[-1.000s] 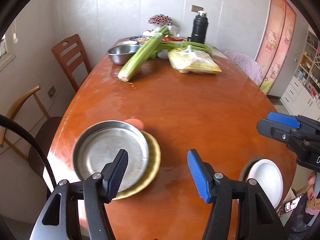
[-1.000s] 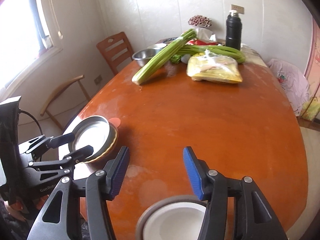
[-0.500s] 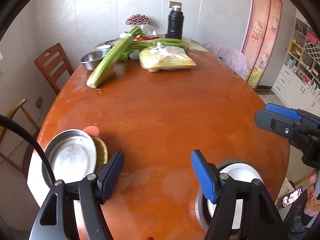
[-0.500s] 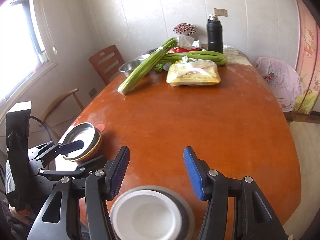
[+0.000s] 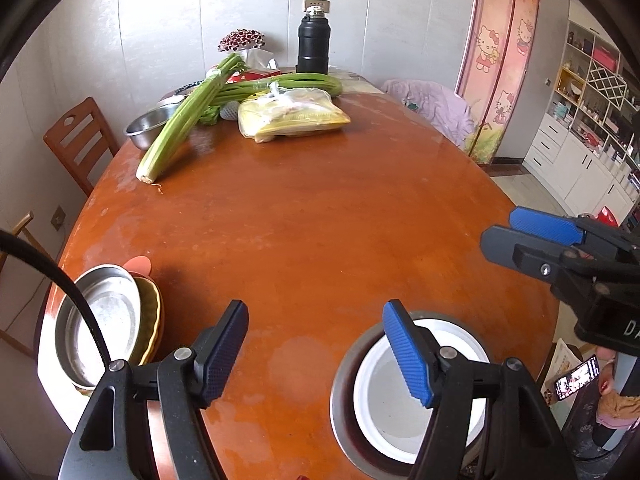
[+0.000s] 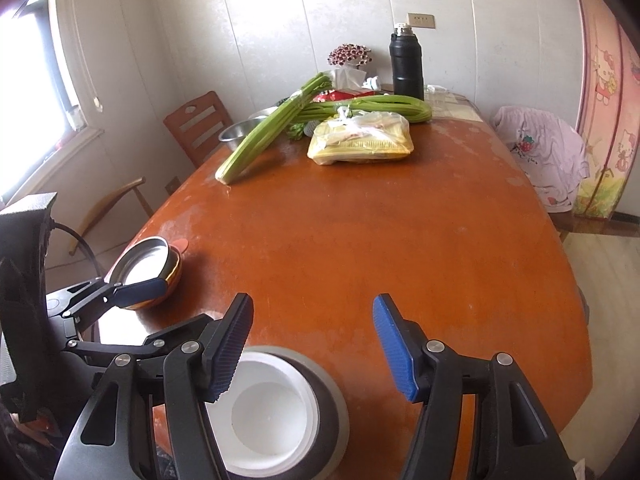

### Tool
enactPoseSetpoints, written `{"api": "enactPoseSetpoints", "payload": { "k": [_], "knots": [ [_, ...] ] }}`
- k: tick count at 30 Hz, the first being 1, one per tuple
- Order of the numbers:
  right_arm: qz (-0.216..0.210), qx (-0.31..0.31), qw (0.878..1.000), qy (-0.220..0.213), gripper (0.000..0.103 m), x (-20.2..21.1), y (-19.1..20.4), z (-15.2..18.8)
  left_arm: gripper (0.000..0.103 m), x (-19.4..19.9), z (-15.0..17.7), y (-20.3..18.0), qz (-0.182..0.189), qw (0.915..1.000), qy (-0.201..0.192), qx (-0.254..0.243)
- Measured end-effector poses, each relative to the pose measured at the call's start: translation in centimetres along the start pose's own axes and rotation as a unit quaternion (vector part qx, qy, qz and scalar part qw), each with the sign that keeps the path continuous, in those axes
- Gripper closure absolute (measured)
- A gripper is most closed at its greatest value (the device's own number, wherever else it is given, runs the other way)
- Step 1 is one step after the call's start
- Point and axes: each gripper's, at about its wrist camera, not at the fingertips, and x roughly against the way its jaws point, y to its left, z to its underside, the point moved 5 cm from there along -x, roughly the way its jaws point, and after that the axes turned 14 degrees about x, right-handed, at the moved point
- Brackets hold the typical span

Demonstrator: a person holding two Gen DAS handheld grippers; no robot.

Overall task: Organize plates and bowls
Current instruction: 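Move the left tool to the nested bowl stack and grip the steel bowl rim, then lift the nested bowl stack with the left tool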

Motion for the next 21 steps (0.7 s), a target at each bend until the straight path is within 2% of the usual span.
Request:
{"api": "enactPoseSetpoints", "payload": {
  "k": [21],
  "knots": [
    [0.003, -0.005, 0.999, 0.049, 0.039, -1.0, 1.0, 5.6, 0.034, -1.0, 4.6, -1.4, 0.027, 0.9987, 0.038, -0.018]
  ]
}}
